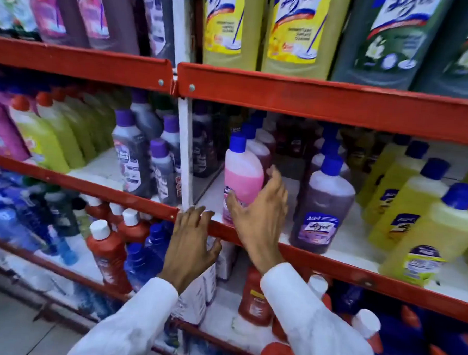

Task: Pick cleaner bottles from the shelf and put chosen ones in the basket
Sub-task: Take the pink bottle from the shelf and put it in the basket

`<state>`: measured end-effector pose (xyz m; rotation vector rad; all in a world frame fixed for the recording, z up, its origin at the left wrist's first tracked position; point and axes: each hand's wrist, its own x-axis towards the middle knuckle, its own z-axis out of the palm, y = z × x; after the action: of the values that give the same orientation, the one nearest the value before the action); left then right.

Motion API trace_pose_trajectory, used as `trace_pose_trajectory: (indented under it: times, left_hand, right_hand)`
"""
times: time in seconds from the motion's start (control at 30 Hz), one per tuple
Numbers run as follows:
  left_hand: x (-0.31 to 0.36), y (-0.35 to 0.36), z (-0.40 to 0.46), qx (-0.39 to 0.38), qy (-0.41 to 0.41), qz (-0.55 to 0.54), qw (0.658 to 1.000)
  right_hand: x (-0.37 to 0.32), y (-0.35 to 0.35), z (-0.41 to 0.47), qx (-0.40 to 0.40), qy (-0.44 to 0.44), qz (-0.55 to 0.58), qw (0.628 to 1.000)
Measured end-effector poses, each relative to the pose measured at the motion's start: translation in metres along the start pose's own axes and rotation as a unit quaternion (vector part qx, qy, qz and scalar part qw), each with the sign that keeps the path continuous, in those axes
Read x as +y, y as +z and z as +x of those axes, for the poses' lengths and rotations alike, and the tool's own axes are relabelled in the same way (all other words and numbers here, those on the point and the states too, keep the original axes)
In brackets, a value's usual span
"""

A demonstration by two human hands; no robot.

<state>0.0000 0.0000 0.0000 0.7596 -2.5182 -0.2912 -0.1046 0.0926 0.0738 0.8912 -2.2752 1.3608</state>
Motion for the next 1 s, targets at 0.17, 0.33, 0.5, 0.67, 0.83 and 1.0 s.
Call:
trace_pose_trajectory:
  times: [0.17,0.33,0.5,0.67,0.83,1.0]
  left_hand:
    - [-0.011,0.006,0.002,-0.02,0.022,0.007,1.0]
    - [-0.014,0.002,0.004,-0.013,0.04,0.014,0.999]
    - [-0.008,0.007,0.006,-0.015,0.046,-0.003,0.999]
    - [0.007,0.01,0.007,-0.014,0.065,-0.053,0.996]
    - [0.015,0.01,0.006,-0.026,0.045,-0.088,0.995]
    - [0.014,0.009,0.007,-0.06,0.026,-0.073,0.995]
  right_hand:
    - [-0.019,0.047,0.011,0.066,0.122,0.097,0.986]
    - [-0.005,0.05,0.03,0.093,0.14,0.203,0.965]
    - [0.0,0.006,0.029,0.084,0.035,0.342,0.935]
    - [-0.004,-0.049,0.039,-0.138,0.022,0.671,0.728]
    - [-0.023,-0.086,0.049,-0.327,-0.003,0.791,0.517]
    - [-0.023,-0.106,0.047,-0.343,0.001,0.775,0.53]
